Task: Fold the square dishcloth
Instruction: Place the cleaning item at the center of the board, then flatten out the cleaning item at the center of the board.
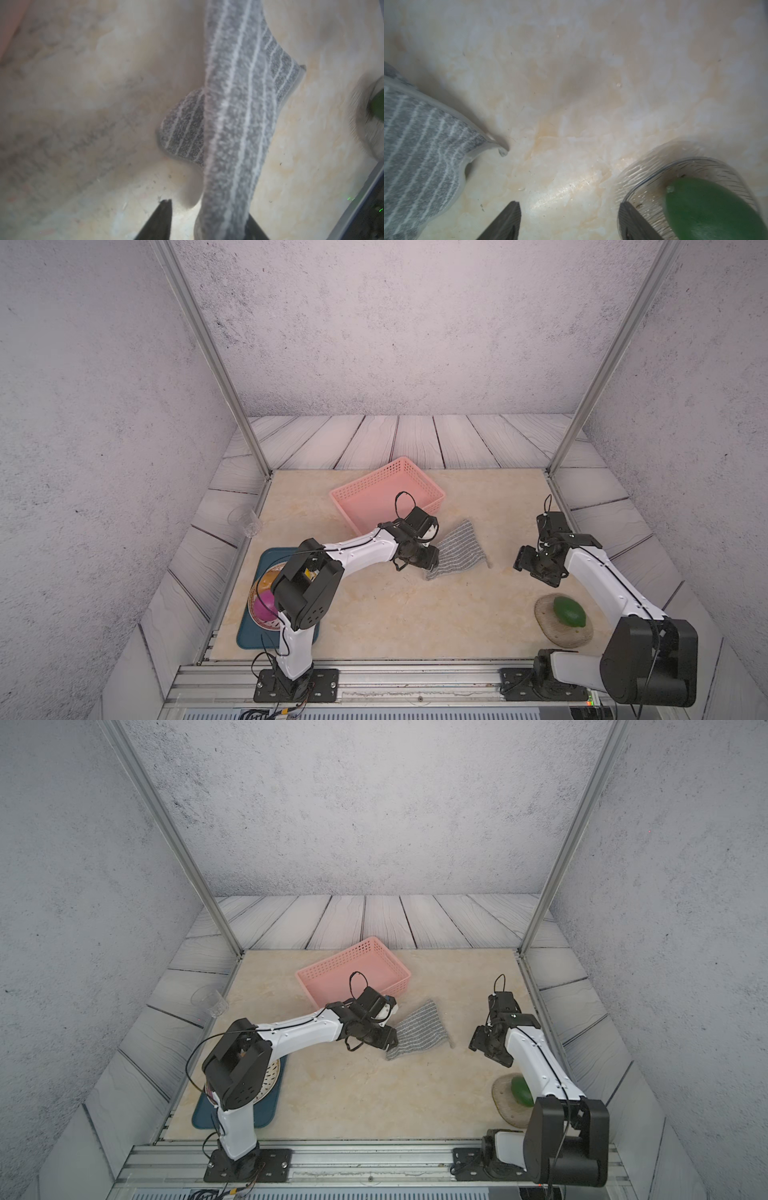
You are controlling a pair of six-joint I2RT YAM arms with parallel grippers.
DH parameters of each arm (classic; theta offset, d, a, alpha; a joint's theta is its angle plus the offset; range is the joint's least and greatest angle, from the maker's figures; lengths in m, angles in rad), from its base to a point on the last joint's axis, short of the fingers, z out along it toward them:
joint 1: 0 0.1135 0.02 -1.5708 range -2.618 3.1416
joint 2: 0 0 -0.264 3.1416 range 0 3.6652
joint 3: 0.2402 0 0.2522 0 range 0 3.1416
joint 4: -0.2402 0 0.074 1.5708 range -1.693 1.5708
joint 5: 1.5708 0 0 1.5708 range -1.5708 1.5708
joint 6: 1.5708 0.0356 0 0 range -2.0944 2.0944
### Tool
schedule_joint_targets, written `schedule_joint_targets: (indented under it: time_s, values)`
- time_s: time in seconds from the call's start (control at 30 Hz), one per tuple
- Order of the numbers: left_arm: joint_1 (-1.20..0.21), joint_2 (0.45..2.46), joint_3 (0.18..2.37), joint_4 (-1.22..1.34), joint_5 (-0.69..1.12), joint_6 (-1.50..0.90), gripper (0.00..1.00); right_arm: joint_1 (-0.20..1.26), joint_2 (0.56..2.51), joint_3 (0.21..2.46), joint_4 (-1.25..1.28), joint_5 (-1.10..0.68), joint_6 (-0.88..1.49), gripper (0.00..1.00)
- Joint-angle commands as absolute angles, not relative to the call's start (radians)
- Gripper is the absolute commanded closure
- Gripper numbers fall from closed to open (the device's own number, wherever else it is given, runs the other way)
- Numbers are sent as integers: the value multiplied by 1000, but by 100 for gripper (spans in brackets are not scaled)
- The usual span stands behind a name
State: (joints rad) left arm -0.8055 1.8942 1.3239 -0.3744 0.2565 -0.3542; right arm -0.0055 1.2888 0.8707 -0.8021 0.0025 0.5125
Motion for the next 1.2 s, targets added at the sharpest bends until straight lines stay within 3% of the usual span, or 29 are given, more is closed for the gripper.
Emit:
schedule_joint_targets:
  time_s: [0.0,0.03,0.07,0.3,0.5,0.7,0.87,1.17]
  values:
    - [-807,1823,1285,-334,201,-370,19,29,1289,830,-738,-64,546,30]
    - [-807,1805,1270,-334,183,-369,3,36,1293,820,-727,-72,551,31]
    - [-807,1785,1250,-334,167,-371,0,41,1297,812,-715,-86,552,32]
    - [-801,1638,1087,-312,97,-446,0,46,1320,839,-695,-98,541,38]
    - [-811,1565,927,-185,246,-521,0,46,1365,899,-692,-104,531,40]
    - [-857,1600,864,-70,311,-487,19,46,1451,937,-655,-128,532,45]
    - [-868,1688,864,33,337,-479,29,46,1519,958,-618,-162,535,50]
    - [-868,1795,934,37,305,-458,44,46,1610,977,-569,-212,530,48]
